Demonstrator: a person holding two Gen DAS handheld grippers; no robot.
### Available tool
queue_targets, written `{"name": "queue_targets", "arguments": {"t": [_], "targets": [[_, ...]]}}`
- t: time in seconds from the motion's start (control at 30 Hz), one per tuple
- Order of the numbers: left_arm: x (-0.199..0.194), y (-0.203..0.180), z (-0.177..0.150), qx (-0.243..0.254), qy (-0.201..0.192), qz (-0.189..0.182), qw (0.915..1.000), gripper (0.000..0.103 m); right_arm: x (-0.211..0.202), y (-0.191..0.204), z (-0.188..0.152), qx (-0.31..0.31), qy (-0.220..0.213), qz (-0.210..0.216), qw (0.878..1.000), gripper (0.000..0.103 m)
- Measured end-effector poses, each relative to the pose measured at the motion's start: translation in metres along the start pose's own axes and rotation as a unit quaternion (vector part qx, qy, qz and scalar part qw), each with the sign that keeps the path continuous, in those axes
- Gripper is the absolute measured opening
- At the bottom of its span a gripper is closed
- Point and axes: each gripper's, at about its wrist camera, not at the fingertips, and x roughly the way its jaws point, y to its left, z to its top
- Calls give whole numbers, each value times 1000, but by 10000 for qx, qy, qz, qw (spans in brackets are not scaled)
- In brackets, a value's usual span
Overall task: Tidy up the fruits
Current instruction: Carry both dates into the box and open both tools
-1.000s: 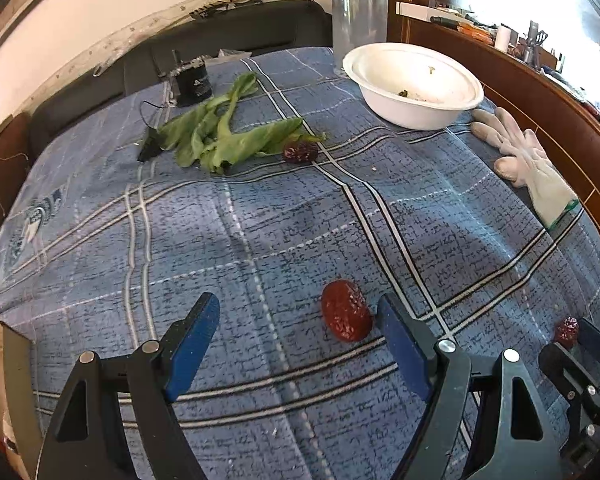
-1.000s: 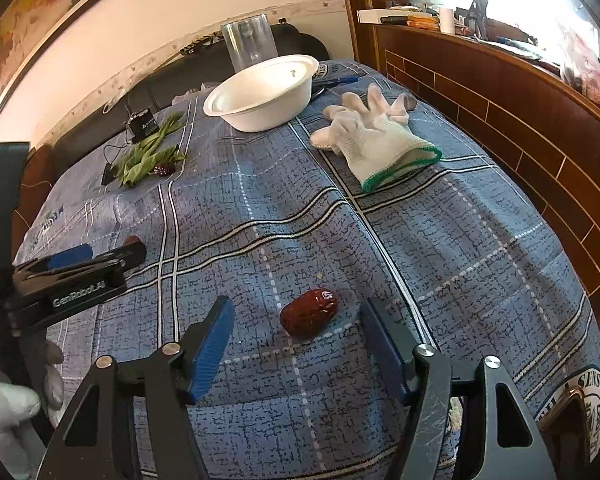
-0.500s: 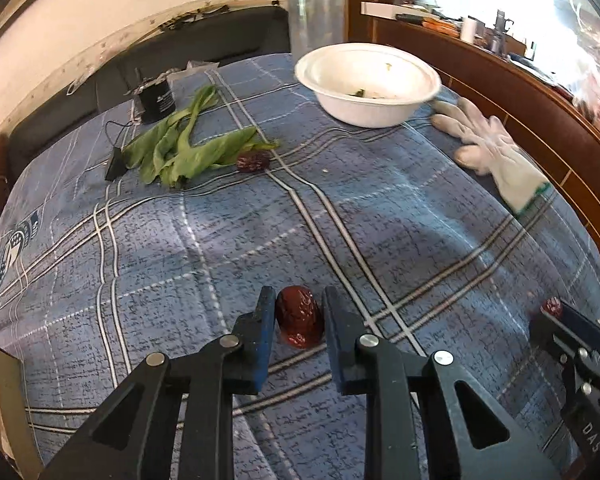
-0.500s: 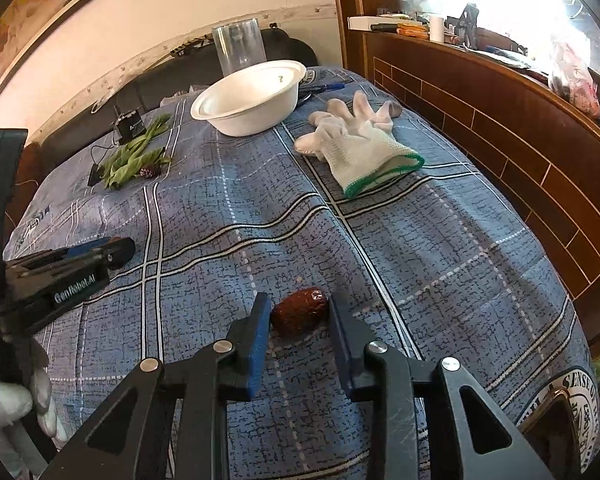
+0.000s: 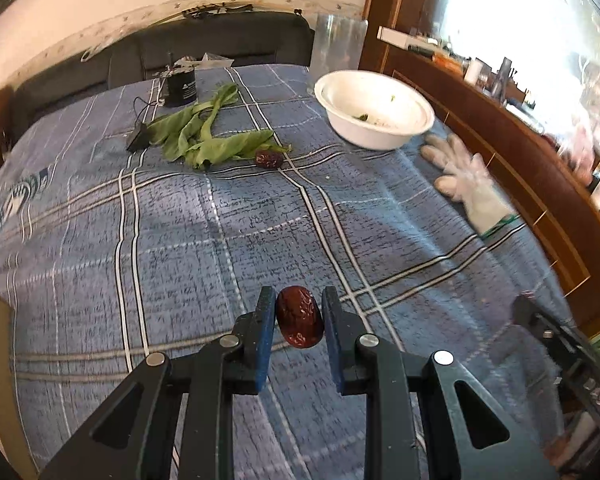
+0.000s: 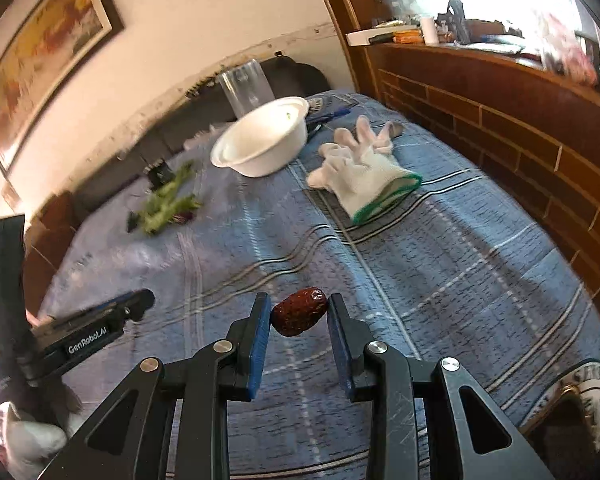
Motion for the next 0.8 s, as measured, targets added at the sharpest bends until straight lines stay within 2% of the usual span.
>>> {"name": "queue_targets", "arguments": {"t": [0.1,0.23,0.53,0.8], "targets": [[-13,0,-4,-104,-50,-149,9998,22,1,-2,0,125,49,214,9997,31],[-27,-4,-12,-102,-115,-231,9996,22,2,-1,-1,144,81,226,9996,31],[-56,-9,-30,-27,-333,-56,9994,22,2,4,-3,-6,108,219,9997,31],[-97,9,-52,-292,-598,129,9977,22,5,10,-8,-190,158,83,9997,31]]}}
